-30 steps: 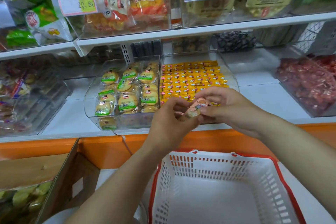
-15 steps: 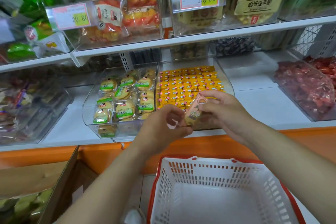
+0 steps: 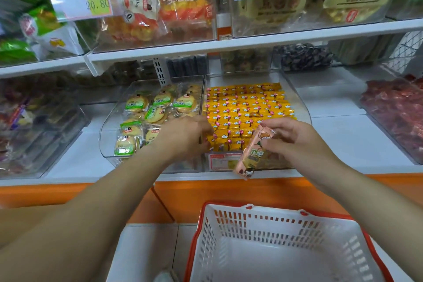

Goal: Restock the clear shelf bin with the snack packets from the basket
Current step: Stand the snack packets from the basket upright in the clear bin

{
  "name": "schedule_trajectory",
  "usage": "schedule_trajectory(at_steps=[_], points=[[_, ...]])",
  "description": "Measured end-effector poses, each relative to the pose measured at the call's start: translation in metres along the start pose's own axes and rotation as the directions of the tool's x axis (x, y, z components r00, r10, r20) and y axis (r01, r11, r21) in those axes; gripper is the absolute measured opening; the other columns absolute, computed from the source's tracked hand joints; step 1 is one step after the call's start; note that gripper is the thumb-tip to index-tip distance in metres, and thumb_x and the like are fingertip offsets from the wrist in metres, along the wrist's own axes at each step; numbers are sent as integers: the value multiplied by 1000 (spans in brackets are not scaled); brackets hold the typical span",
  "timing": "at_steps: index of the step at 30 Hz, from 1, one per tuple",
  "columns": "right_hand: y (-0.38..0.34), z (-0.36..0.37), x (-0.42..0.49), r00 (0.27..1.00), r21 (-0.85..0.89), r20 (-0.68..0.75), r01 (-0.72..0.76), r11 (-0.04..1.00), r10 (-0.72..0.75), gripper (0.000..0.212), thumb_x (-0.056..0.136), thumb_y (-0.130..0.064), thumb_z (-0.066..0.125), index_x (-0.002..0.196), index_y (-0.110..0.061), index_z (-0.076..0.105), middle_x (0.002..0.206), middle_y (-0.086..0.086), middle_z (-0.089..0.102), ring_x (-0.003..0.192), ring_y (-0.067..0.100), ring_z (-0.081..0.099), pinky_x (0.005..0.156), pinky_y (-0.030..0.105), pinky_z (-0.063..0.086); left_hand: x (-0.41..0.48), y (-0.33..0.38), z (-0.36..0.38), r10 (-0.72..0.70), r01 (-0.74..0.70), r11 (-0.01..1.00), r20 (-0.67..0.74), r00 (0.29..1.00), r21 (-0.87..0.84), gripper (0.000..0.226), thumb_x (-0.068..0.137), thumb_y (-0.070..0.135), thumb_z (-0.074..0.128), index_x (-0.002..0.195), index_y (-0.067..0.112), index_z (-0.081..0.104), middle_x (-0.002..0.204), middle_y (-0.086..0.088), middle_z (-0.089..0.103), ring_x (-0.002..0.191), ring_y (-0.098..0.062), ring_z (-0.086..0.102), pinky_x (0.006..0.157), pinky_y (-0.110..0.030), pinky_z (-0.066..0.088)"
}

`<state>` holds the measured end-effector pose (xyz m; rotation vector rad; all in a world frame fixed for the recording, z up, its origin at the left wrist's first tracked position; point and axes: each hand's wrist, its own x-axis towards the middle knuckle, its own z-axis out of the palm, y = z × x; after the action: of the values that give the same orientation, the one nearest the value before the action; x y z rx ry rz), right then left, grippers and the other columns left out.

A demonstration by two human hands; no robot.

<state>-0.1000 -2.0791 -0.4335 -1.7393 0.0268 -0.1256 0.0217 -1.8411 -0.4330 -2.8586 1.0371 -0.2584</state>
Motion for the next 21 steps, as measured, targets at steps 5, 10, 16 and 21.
schedule_trajectory(at_steps=[5,10,16,21], points=[[-8,6,-11,990,-32,113,84,996,-80,36,86,3,70,111,-24,68,98,-11,75,81,2,68,69,26,59,16,-3,-4,-17,40,986,140,990,-163,28,95,29,62,123,35,67,122,6,67,109,-21,63,86,-43,57],[-22,8,-16,981,-46,66,184,982,-181,36,83,4,71,109,-21,69,92,-8,75,75,3,63,68,18,53,16,-5,5,-55,67,948,46,997,-311,16,98,21,58,93,31,69,99,10,67,93,-16,63,74,-30,55],[-41,30,2,941,-119,-11,333,935,-337,40,80,-1,77,105,-32,68,97,-10,74,84,4,67,75,15,53,3,-13,3,-257,99,701,-121,959,-707,25,93,27,71,78,44,61,93,21,62,87,1,59,69,-21,48],[-43,60,25,943,-306,99,334,892,-319,45,80,5,77,97,-35,64,94,-14,73,92,5,68,82,34,59,1,-17,-5,-286,133,509,-21,958,-851,16,89,16,77,81,31,75,89,12,72,86,-10,67,76,-33,61]])
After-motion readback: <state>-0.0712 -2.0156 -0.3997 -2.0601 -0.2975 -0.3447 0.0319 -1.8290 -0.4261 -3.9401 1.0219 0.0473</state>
